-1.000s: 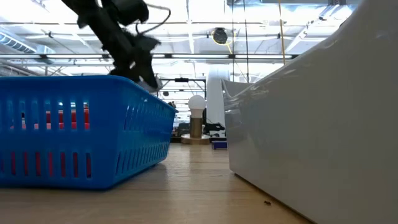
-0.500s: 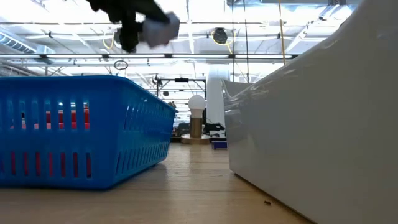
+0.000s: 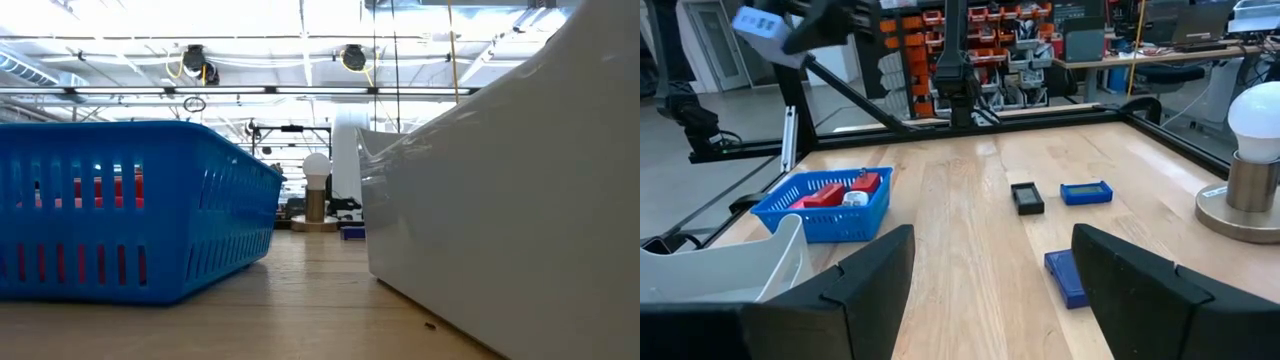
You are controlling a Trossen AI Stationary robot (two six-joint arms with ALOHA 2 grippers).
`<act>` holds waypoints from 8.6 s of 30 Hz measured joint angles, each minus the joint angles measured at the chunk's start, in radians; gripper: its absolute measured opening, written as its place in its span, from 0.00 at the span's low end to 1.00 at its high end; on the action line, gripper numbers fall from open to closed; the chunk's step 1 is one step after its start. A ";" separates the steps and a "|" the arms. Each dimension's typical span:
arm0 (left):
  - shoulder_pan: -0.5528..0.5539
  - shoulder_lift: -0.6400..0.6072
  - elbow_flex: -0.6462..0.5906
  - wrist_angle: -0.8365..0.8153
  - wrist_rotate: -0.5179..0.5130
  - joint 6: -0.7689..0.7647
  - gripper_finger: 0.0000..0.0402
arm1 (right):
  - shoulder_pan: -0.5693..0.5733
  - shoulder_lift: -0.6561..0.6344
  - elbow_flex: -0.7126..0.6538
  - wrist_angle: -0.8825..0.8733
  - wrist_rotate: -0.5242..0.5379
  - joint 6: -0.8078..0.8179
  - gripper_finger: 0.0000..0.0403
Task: Pick & Place Office items
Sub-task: Put the white charger adapter into the blue bin, then put the black digital timer into the gray bin
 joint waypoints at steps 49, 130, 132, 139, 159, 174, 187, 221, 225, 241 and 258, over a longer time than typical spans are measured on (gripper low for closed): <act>-0.031 0.490 0.003 -0.062 -0.074 -0.022 0.60 | 0.000 0.000 0.000 0.000 0.000 0.000 0.65; 0.416 -0.905 -0.674 0.322 0.110 0.362 0.73 | 0.000 0.009 0.000 0.000 0.000 0.000 0.65; 0.416 -0.895 -0.674 0.369 0.111 0.389 0.73 | 0.000 0.009 0.000 0.000 0.000 0.000 0.65; 0.419 -0.842 -0.674 0.483 0.103 0.473 0.73 | 0.000 0.009 0.000 0.000 0.000 0.000 0.65; 0.419 -0.531 -0.674 0.649 0.085 0.274 0.73 | 0.000 0.009 0.000 0.000 0.000 0.000 0.65; 0.551 -0.098 -0.308 0.007 -0.148 -0.052 0.73 | 0.000 0.009 0.000 0.000 0.000 0.000 0.65; 0.598 0.251 -0.229 -0.119 -0.129 0.201 0.73 | 0.000 0.009 0.000 0.000 0.000 0.000 0.65; 0.749 0.400 -0.227 0.003 0.116 0.262 0.40 | 0.000 0.009 0.000 0.000 0.000 0.000 0.65; 0.748 0.401 -0.227 -0.009 0.097 0.252 0.36 | 0.000 0.009 0.000 0.000 0.000 0.000 0.65; 0.534 0.226 -0.185 -0.034 -0.326 0.544 0.37 | 0.000 0.009 0.000 0.018 -0.003 0.007 0.65; 0.272 0.199 -0.094 -0.028 -0.839 0.930 0.36 | 0.000 0.041 0.000 0.135 0.294 0.210 0.65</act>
